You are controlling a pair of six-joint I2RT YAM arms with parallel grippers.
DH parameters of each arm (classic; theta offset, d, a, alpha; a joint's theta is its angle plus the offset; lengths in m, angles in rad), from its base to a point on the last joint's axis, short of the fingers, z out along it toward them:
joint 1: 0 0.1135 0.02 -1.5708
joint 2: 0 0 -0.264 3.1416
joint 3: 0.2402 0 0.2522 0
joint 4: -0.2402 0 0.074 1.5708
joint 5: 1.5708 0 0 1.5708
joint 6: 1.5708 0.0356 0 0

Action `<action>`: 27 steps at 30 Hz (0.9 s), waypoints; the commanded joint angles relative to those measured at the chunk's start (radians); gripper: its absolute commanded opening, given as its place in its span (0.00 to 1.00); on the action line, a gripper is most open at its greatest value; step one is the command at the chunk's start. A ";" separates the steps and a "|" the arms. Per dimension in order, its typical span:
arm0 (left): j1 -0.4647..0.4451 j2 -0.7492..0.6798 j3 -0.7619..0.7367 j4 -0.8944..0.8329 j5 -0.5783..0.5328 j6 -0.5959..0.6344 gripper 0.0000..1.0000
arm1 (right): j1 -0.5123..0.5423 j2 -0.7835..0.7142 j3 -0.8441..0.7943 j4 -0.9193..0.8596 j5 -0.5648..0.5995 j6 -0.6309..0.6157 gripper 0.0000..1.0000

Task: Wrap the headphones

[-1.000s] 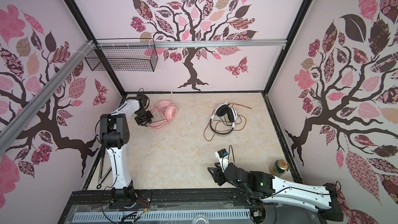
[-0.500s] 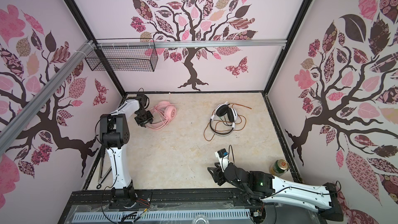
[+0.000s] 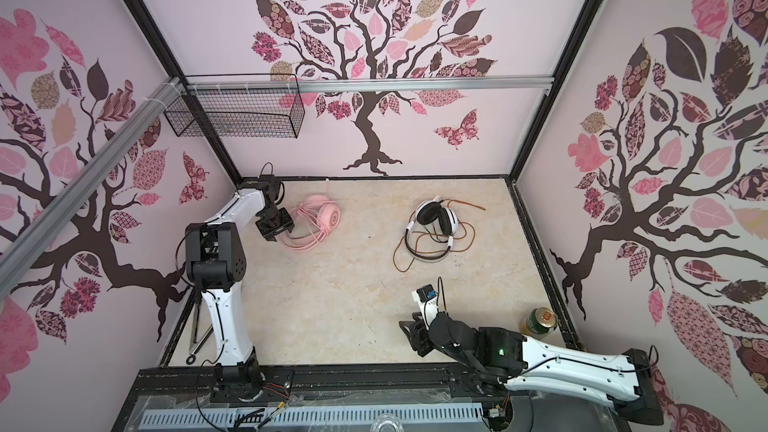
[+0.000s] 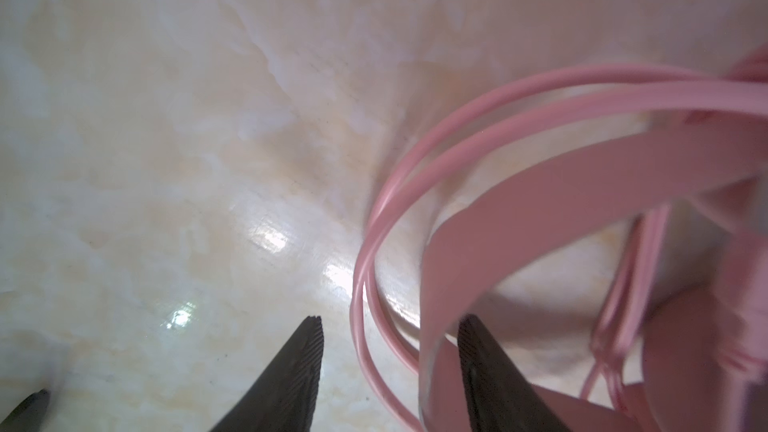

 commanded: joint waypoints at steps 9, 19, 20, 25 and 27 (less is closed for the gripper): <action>-0.003 -0.371 -0.176 0.097 0.157 0.015 0.77 | -0.348 0.214 0.143 0.053 -0.367 -0.123 0.49; -0.219 -0.651 -0.300 0.192 -0.026 0.127 0.98 | -0.997 0.402 0.231 0.135 -0.741 -0.068 0.55; -0.244 -0.669 -0.313 0.205 -0.032 0.140 0.98 | -1.013 0.419 0.242 0.134 -0.678 -0.066 0.57; -0.338 -0.749 -0.382 0.231 -0.040 0.165 0.92 | -1.012 0.559 0.358 0.052 -0.330 -0.009 0.74; -0.380 -0.767 -0.381 0.232 -0.050 0.172 0.92 | -1.013 0.609 0.396 0.052 -0.242 -0.023 0.78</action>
